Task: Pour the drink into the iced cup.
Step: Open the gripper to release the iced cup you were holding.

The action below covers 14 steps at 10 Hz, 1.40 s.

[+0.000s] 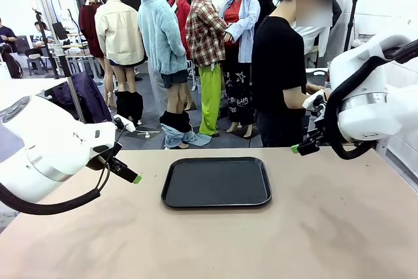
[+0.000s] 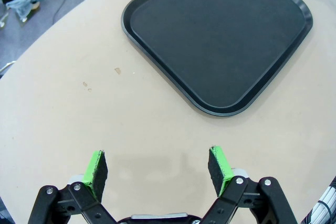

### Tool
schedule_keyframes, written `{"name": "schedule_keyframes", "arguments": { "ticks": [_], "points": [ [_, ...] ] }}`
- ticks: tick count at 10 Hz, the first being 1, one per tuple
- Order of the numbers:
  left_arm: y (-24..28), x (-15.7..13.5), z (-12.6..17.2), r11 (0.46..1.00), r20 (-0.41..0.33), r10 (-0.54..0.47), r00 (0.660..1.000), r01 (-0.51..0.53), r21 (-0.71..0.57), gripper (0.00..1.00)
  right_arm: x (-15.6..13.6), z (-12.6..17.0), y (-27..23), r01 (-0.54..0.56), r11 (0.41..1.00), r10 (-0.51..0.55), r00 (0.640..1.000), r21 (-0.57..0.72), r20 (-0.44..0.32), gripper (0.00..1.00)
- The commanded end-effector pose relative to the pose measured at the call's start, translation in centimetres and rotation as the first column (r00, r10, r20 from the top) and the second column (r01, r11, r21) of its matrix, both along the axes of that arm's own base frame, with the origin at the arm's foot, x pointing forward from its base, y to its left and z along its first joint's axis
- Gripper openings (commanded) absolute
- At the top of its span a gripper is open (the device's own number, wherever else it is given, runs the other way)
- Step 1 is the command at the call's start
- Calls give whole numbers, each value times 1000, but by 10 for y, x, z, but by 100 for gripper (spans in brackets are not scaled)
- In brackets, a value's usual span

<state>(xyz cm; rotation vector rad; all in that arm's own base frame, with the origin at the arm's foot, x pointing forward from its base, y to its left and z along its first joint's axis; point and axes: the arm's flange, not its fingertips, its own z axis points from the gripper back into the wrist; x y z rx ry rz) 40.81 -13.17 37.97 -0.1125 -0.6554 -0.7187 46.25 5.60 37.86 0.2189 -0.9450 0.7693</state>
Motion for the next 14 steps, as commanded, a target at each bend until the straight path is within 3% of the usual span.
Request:
{"name": "schedule_keyframes", "arguments": {
  "ticks": [1,4,6,14],
  "points": [
    [0,-1,1,1000,11,0,1000,0,8,100,-6,-13,-5,-23,998,21,999,62,27,100],
    [0,-1,1,1000,11,0,1000,0,8,100,-22,-19,-10,2,998,-2,1000,66,11,100],
    [0,-1,1,1000,11,0,1000,0,8,100,-10,-13,-9,-2,998,3,1000,55,-10,100],
    [0,-1,1,1000,11,0,1000,0,8,100,-10,-13,-9,-2,998,3,1000,55,-10,100]
  ]
}}
